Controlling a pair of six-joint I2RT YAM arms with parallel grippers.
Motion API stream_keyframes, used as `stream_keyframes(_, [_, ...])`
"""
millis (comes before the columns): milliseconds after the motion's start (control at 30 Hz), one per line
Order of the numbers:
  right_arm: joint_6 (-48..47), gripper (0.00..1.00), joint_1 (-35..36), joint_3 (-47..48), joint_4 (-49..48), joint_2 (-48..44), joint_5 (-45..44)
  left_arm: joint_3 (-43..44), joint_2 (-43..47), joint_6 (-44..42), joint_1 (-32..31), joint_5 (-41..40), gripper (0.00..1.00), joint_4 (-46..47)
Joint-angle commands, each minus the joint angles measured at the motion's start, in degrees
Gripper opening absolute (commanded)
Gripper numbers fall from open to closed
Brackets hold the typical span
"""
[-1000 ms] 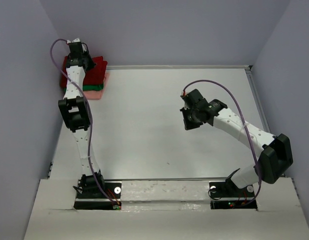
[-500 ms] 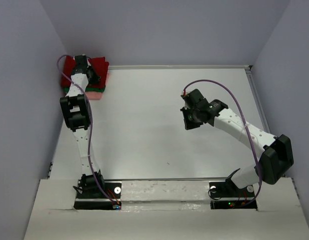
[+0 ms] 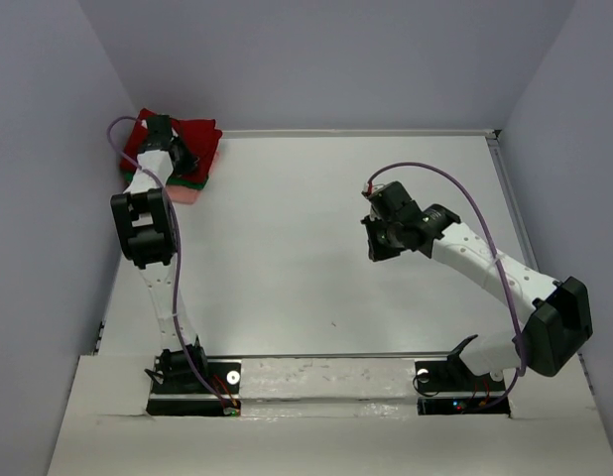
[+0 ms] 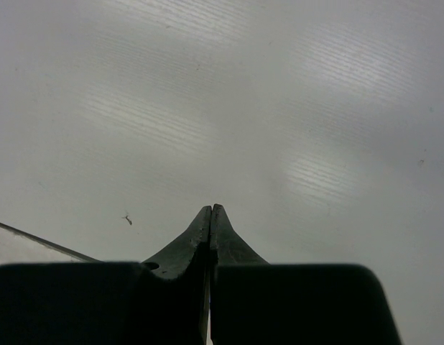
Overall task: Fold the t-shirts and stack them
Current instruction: Neatly place the folded tshirt to the corner
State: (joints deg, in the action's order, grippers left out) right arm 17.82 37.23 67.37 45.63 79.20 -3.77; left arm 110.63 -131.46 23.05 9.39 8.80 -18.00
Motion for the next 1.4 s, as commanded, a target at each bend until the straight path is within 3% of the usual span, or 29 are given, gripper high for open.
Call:
stream_keyframes(0, [0.28, 0.00, 0.56, -1.81, -4.05, -0.89, 1.66, -0.94, 10.60, 0.15, -0.77, 2.27, 0.00, 0.94])
stream_keyframes(133, [0.72, 0.00, 0.56, -3.30, -6.24, 0.34, 1.05, -1.56, 14.38, -1.25, -2.18, 7.02, 0.00, 8.05])
stream_keyframes(333, [1.51, 0.00, 0.56, -3.92, -8.62, 2.45, 1.84, 3.89, 14.47, -4.50, -6.04, 14.13, 0.00, 8.59])
stream_keyframes(467, [2.39, 0.00, 0.56, -4.79, -9.41, 2.19, 2.80, 2.32, 17.54, -4.16, -9.03, 13.35, 0.00, 8.24])
stream_keyframes(667, [4.59, 0.00, 0.56, -8.75, -11.87, 0.52, 2.72, -5.94, 26.15, -0.90, -21.57, 8.80, 0.00, 8.25])
stream_keyframes(767, [4.94, 0.00, 0.56, -10.24, -12.66, 0.26, 0.18, -10.76, 30.46, -2.21, -29.04, 5.63, 0.11, 7.89])
stream_keyframes(800, [4.85, 0.00, 0.56, -10.59, -13.36, -0.01, -0.27, -13.48, 32.65, -2.57, -30.73, 1.79, 0.28, 7.54])
stream_keyframes(900, [4.24, 0.06, 0.56, -11.47, -14.51, -1.06, -1.68, -17.89, 36.52, -3.27, -34.95, -2.01, 0.53, 7.28])
stream_keyframes(933, [3.98, 0.09, 0.56, -11.48, -14.86, -1.32, -2.03, -19.47, 37.49, -3.27, -35.57, -2.20, 0.69, 7.45])
stream_keyframes(1033, [3.62, 0.23, 0.56, -11.30, -16.35, -2.90, -3.08, -26.84, 41.79, -3.71, -37.42, -4.39, 0.92, 7.63])
stream_keyframes(1100, [3.10, 0.27, 0.56, -11.91, -17.67, -3.78, -3.00, -30.02, 45.65, -4.15, -38.21, -6.67, 0.99, 7.98])
stream_keyframes(1167, [2.48, 0.32, 0.56, -12.35, -19.43, -4.92, -3.09, -34.33, 47.95, -4.15, -38.74, -7.39, 0.99, 8.68])
stream_keyframes(1367, [1.25, 0.33, 0.56, -11.04, -20.75, -5.81, -3.17, -44.78, 56.21, -2.66, -39.18, -11.34, 0.99, 10.96])
